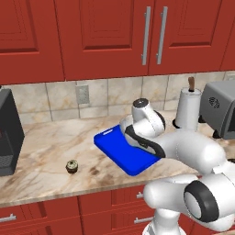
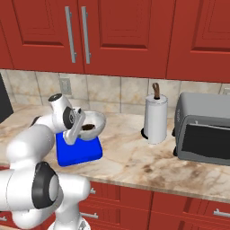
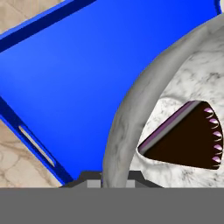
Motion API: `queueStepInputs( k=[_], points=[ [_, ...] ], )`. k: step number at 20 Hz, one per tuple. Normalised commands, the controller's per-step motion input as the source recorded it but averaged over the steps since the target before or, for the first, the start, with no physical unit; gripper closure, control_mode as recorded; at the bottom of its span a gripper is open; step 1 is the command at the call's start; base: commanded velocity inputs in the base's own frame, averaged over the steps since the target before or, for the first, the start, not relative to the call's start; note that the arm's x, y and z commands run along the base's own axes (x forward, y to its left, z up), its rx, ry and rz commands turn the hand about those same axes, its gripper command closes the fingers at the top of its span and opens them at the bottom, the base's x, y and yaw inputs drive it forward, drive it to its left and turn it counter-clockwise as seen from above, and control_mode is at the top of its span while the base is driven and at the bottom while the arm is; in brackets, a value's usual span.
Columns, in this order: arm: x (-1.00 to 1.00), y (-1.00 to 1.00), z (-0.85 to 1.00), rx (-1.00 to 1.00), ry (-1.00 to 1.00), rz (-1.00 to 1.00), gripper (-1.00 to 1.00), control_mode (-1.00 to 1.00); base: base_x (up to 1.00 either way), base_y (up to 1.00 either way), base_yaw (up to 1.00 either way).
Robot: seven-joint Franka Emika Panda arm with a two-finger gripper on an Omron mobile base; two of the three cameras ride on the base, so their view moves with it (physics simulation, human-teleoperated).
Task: Place the bowl with cake and the cupcake onto the tray.
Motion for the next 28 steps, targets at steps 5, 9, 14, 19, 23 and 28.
queueStepInputs(
  k=[5, 9, 14, 19, 23, 28],
  points=[
    [0.22, 0.3, 0.0, 0.0, 0.06, 0.1, 1.0, -1.0, 0.0, 0.0, 0.0],
    [0.22, 0.31, 0.0, 0.0, 0.03, 0.08, 1.0, -1.0, 0.0, 0.0, 0.0],
    [0.2, 0.25, -0.1, 0.0, 0.0, 0.08, 1.0, -1.0, 0.0, 0.0, 0.0],
    [0.31, 0.24, -0.11, 0.0, 0.0, 0.05, 1.0, -1.0, 0.0, 0.0, 0.0],
    [0.3, 0.18, -0.12, 0.0, 0.0, 0.05, 1.0, -1.0, 0.0, 0.0, 0.0],
    [0.27, 0.15, -0.19, 0.0, 0.0, 0.06, 1.0, -1.0, 0.0, 0.0, 0.0]
  ],
)
